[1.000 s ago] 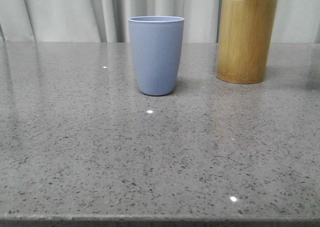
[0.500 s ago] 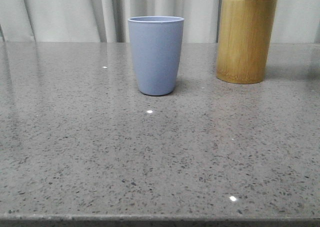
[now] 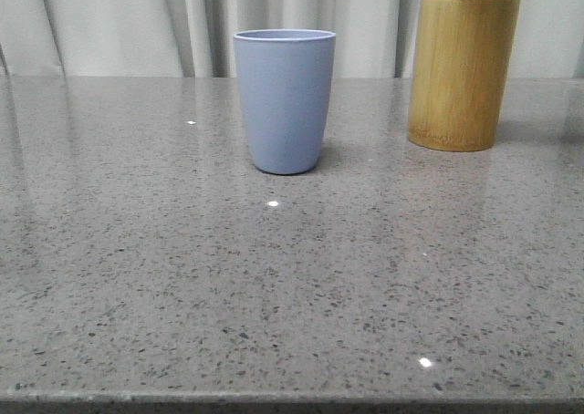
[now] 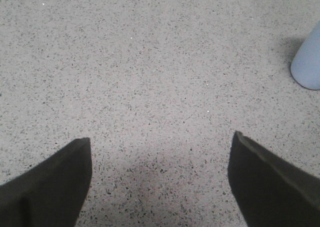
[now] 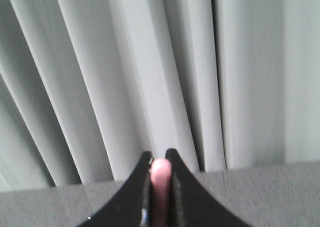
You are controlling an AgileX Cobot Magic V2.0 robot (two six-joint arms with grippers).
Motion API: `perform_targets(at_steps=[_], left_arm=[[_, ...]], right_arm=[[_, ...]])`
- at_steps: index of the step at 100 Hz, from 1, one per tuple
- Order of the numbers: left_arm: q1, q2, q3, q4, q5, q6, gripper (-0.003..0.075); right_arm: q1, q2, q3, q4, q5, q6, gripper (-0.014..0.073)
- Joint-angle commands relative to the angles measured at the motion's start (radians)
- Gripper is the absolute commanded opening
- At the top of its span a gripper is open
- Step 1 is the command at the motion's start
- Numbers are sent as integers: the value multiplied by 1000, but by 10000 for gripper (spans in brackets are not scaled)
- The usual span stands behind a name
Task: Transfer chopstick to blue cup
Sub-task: 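Lift the pink stick out of the bamboo cup with the right gripper, then lower the pink stick into the blue cup and open the right gripper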
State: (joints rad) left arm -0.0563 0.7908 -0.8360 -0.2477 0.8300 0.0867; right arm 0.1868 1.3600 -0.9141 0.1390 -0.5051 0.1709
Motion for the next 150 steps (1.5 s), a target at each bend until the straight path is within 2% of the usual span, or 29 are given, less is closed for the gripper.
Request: perform_targets(at_steps=[1,33,51,87,102,130,141,150], left_arm=[[2,-6,-27,-18,-67,-4,547],[2,-6,-27,-18,-67,-4,547],[2,-6,-27,-18,-67,-4,547],[2,-6,-27,-18,-67,-4,547],[2,-6,-27,-18,-67,-4,547],[2,-6,-27,-18,-66,-4,547],[2,-6,-27,-18,-62,-4,547],[2,-6,-27,-18,-62,-4,547]], right_arm=[[-4,-67,-83,-16,-42,-27,-61],[0,-130,-384,-16,300,-32,-61],[73,-139,-506,-15,483,-32,-61],[299,-53,-506,-15,492,-32,-61],[334,28,-506,-15,493,-32,-61],[335,129,-506,-15,534,-32,-56],[335,134,-506,-15,545,-32,7],[335,134,-506,-15,543,-32,141]])
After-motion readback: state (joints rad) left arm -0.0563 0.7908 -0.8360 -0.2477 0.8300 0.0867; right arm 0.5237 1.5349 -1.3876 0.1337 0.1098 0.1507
